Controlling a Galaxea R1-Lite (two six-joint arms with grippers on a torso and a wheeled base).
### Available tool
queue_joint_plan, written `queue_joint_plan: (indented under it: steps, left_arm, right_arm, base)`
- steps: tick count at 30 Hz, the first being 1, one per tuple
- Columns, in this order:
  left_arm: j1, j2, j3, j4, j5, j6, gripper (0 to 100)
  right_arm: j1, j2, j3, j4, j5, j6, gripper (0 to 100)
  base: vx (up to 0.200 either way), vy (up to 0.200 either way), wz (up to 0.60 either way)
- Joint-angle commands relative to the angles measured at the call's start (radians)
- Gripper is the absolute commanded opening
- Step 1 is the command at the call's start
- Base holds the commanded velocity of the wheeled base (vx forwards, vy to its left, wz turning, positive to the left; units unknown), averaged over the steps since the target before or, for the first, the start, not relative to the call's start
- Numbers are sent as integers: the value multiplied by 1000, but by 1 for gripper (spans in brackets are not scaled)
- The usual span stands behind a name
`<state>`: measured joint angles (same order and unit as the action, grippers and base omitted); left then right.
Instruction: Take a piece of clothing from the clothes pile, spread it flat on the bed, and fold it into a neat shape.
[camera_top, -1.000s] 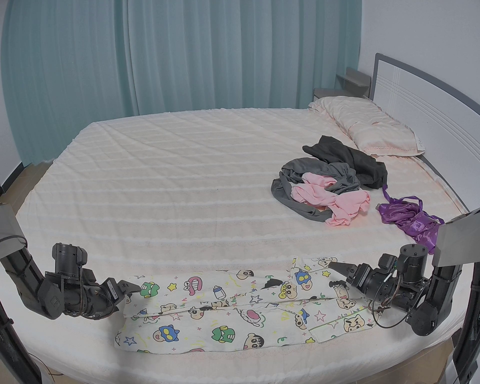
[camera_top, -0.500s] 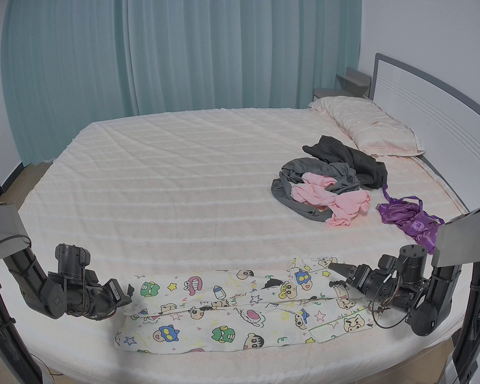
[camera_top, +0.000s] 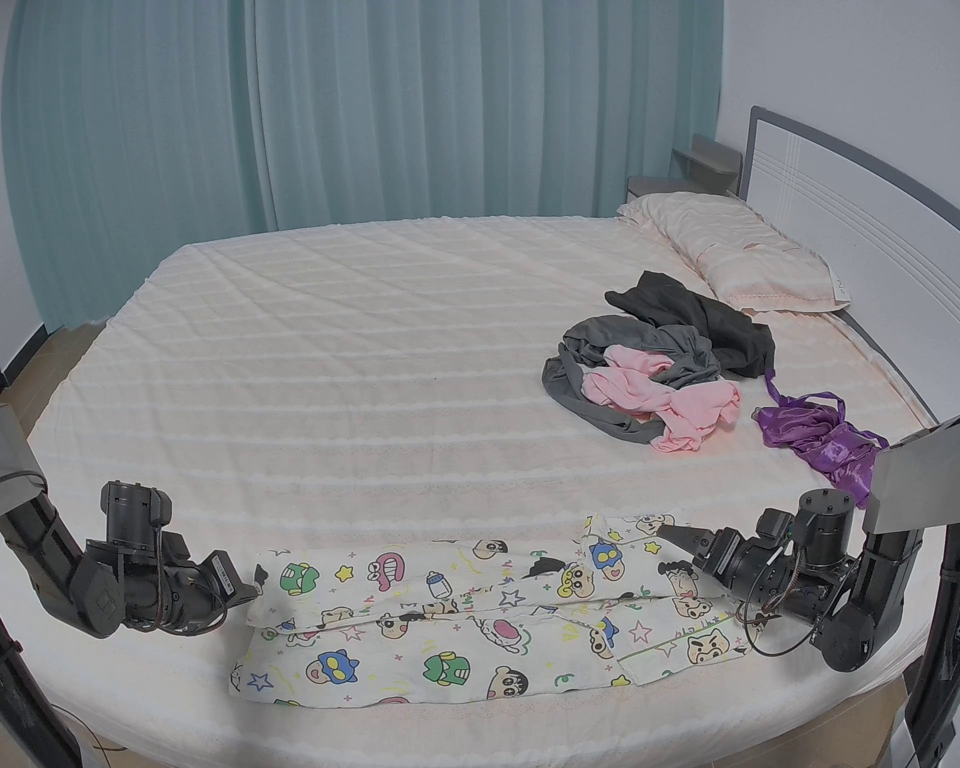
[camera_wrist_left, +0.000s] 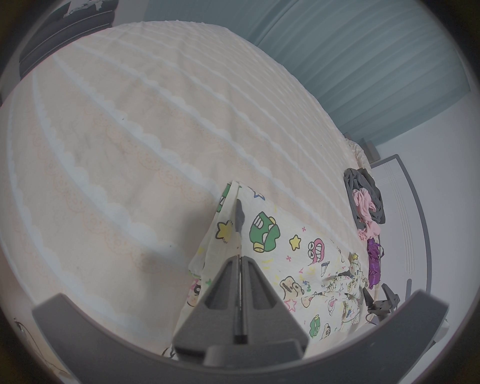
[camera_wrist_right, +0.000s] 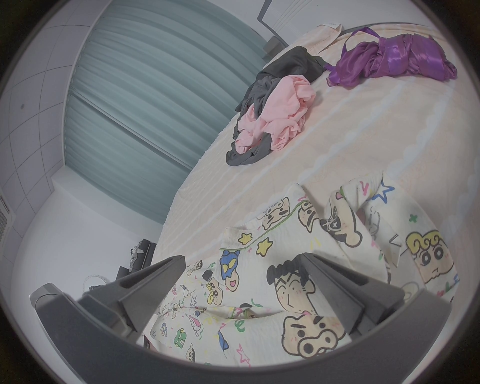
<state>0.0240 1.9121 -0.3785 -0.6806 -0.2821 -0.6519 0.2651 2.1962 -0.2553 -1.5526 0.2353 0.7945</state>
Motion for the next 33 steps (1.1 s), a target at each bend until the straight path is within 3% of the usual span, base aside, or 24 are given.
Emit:
queue_joint_plan:
  steps: [1, 5, 6, 15, 24, 33]
  left_arm:
    - [1, -38, 15, 3, 3, 0, 0]
    - [5, -30, 16, 3, 4, 0, 0]
    - [5, -25, 18, 3, 3, 2, 100]
    - [-3, -4, 23, 0, -9, -6, 100]
    - [-41, 4, 26, -4, -61, -100, 100]
    - [-53, 41, 29, -8, -58, -100, 100]
  right_arm:
    - [0, 0, -1, -6, -1, 0, 100]
    - [0, 0, 1, -6, -1, 0, 100]
    - [2, 0, 1, -6, -1, 0, 100]
    - [0, 0, 2, -6, -1, 0, 100]
    - [0, 2, 2, -6, -1, 0, 100]
    - [-1, 4, 2, -6, 1, 0, 100]
  base:
    - [0, 0, 0]
    - [0, 0, 0]
    - [0, 0, 0]
    - [0, 0, 0]
    - [0, 0, 0]
    - [0, 0, 0]
